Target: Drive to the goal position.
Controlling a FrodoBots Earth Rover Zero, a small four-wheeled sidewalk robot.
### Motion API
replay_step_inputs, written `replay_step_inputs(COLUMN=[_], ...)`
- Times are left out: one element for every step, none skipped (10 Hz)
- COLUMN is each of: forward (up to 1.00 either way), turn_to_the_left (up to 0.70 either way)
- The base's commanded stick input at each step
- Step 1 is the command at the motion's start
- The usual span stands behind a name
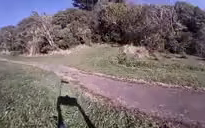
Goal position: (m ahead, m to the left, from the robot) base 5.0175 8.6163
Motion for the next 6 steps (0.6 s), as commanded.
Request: replay_step_inputs(forward=[0.04,0.07,0.27,0.47,0.50,0.50], turn_to_the_left=[0.03,0.03,0.03,0.03,0.03,0.03])
